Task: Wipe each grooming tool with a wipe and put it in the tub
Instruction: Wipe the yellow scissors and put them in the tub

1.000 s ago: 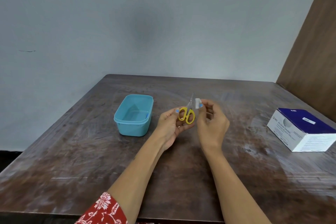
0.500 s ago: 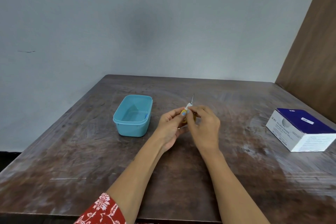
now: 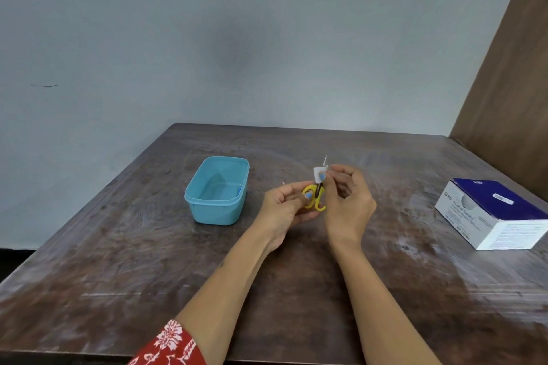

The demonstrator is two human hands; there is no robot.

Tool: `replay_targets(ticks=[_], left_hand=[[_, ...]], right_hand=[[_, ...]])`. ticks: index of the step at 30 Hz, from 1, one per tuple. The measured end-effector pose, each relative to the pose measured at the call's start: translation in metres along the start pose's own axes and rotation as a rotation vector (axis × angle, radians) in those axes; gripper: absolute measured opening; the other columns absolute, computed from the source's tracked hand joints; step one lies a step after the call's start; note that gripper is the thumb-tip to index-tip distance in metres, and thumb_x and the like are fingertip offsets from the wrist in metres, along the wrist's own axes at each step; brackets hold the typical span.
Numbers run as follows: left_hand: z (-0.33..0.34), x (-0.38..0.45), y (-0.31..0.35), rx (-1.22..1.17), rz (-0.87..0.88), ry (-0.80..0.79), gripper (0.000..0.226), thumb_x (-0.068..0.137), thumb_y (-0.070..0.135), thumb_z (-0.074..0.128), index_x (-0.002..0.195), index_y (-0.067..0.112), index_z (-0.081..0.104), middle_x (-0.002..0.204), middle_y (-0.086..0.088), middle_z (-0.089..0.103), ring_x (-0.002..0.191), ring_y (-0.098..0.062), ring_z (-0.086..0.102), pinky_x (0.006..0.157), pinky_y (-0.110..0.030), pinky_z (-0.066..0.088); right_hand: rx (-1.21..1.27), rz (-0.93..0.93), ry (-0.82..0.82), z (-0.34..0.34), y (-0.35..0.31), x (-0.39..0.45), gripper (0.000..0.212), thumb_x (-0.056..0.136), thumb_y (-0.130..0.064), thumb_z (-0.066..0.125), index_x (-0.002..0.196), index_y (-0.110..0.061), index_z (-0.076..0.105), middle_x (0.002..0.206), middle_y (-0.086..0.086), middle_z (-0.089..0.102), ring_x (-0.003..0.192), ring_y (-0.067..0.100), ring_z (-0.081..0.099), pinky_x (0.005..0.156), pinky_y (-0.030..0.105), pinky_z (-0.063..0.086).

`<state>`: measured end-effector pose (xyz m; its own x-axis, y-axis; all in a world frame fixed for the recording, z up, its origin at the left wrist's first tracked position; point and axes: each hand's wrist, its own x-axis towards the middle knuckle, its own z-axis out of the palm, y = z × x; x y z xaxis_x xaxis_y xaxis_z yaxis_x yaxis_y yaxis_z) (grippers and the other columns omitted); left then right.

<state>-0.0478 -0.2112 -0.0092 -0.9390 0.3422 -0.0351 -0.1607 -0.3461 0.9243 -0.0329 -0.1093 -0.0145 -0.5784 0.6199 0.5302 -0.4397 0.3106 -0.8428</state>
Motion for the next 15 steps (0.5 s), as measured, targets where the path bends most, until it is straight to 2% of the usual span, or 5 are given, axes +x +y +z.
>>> replay_targets(ticks=[3, 5, 10, 15], left_hand=[[0.0, 0.0005, 0.0012, -0.061, 0.013, 0.014, 0.02, 0.089, 0.001, 0.055, 0.105, 0.005, 0.066, 0.092, -0.01, 0.071, 0.084, -0.019, 0.068, 0.073, -0.031, 0.06], [-0.0005, 0.0, 0.0018, -0.099, 0.007, 0.015, 0.019, 0.089, 0.003, 0.055, 0.104, 0.003, 0.067, 0.091, -0.011, 0.071, 0.081, -0.019, 0.069, 0.072, -0.032, 0.06], [-0.0003, -0.0011, 0.0016, -0.081, -0.044, -0.035, 0.019, 0.089, 0.001, 0.054, 0.103, 0.0, 0.066, 0.087, -0.01, 0.072, 0.077, -0.018, 0.071, 0.069, -0.032, 0.06], [-0.0015, -0.0009, 0.0029, -0.051, -0.006, 0.011, 0.019, 0.09, -0.001, 0.052, 0.105, -0.002, 0.064, 0.087, -0.012, 0.069, 0.072, -0.016, 0.07, 0.065, -0.03, 0.06]], right_hand=[[-0.012, 0.041, -0.055, 0.0008, 0.0013, -0.0004, 0.015, 0.083, -0.004, 0.068, 0.088, -0.018, 0.065, 0.079, -0.006, 0.069, 0.074, 0.002, 0.065, 0.063, 0.008, 0.048], [-0.018, 0.054, -0.068, 0.0012, 0.0014, 0.0, 0.012, 0.083, -0.006, 0.068, 0.088, -0.017, 0.067, 0.079, -0.005, 0.069, 0.075, 0.001, 0.065, 0.065, 0.008, 0.048], [-0.006, 0.079, -0.014, -0.0001, 0.0008, 0.0028, 0.013, 0.085, -0.009, 0.067, 0.088, -0.021, 0.069, 0.081, -0.008, 0.07, 0.077, 0.004, 0.067, 0.069, 0.02, 0.054], [-0.022, 0.097, -0.135, 0.002, -0.0014, -0.0011, 0.021, 0.084, -0.01, 0.068, 0.086, -0.032, 0.068, 0.08, -0.015, 0.069, 0.075, 0.0, 0.066, 0.069, 0.019, 0.054]])
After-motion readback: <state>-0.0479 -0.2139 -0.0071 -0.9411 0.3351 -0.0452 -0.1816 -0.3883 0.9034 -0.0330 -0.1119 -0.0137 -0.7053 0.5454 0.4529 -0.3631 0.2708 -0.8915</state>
